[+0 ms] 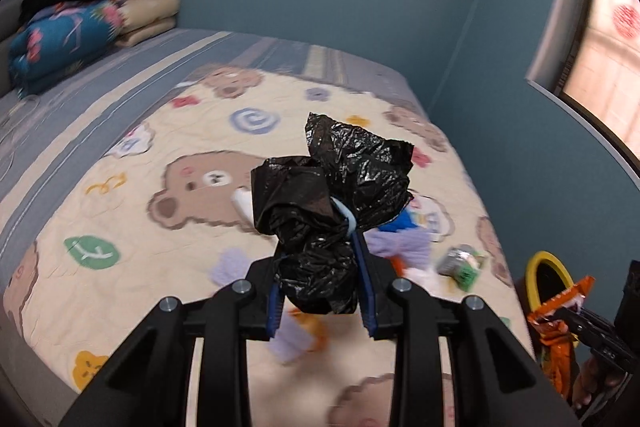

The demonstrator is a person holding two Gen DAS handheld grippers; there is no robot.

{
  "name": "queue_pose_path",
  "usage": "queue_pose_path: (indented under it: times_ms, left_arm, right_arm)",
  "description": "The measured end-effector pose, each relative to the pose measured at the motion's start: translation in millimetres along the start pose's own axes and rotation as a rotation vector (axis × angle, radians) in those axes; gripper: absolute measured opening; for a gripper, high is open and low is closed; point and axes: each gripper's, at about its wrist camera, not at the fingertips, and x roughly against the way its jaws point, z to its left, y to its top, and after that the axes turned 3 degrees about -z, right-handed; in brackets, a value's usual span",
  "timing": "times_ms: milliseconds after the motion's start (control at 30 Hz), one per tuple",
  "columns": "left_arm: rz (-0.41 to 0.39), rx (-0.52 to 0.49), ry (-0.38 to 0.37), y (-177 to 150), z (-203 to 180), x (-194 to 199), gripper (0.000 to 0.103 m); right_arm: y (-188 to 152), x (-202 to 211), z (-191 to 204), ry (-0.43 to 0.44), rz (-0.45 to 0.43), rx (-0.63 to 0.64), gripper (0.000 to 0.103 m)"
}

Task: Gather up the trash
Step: 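Carry the black bag and orange wrapper over the yellow-rimmed bin with both tools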

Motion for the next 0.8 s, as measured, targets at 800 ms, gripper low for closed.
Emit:
queue_pose_path:
  times_ms: [800]
  left_arm:
    - [0.002, -0.262, -0.274, -18, -221, -21, 0.029]
  right_arm:
    - [13, 138, -81, -0.235, -0.239, -0.108, 0.019]
